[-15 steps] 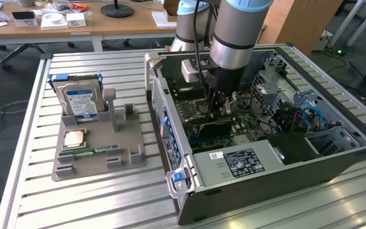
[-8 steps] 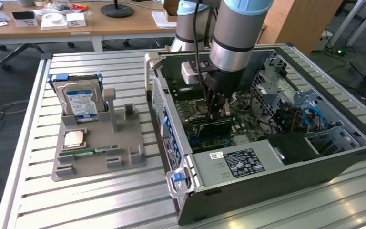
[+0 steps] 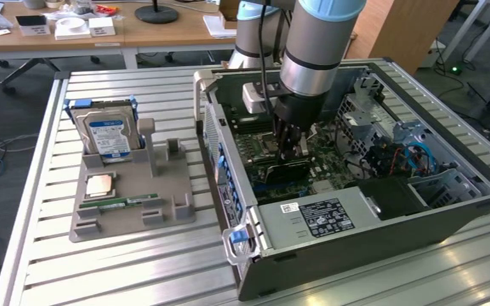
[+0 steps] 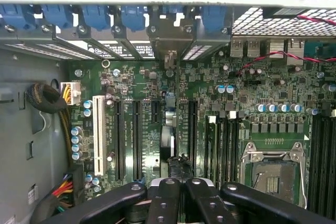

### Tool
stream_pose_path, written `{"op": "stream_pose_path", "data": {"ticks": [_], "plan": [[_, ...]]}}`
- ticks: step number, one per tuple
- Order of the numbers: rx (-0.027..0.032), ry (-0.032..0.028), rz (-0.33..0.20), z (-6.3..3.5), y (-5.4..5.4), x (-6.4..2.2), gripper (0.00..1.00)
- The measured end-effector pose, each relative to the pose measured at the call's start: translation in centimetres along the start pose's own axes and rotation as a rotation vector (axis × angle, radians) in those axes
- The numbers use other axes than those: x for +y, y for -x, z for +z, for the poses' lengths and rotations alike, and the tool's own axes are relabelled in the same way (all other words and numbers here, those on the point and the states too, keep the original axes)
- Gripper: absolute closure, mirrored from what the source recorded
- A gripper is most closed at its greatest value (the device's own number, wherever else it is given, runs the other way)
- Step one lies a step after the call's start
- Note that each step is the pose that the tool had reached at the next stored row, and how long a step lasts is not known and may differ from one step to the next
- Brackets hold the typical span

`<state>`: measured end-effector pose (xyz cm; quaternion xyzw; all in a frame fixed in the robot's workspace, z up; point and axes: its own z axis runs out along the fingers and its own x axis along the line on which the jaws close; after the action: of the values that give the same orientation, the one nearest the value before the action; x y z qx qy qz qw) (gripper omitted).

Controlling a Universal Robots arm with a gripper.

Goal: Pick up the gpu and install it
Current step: 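Press down on the gpu until it lock into place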

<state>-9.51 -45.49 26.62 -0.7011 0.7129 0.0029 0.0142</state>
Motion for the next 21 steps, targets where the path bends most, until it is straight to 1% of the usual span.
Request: {"op": "stream_pose_path", "data": {"ticks": [4, 9, 21], "plan": [[0.0003, 0.0002, 0.000, 0.01, 0.02, 0.01, 0.89], [0.0008, 0.0004, 0.000, 0.27, 0.01, 0.02, 0.89], [0.0001, 0.0001, 0.000, 0.46, 0.01, 0.02, 0.89]]}}
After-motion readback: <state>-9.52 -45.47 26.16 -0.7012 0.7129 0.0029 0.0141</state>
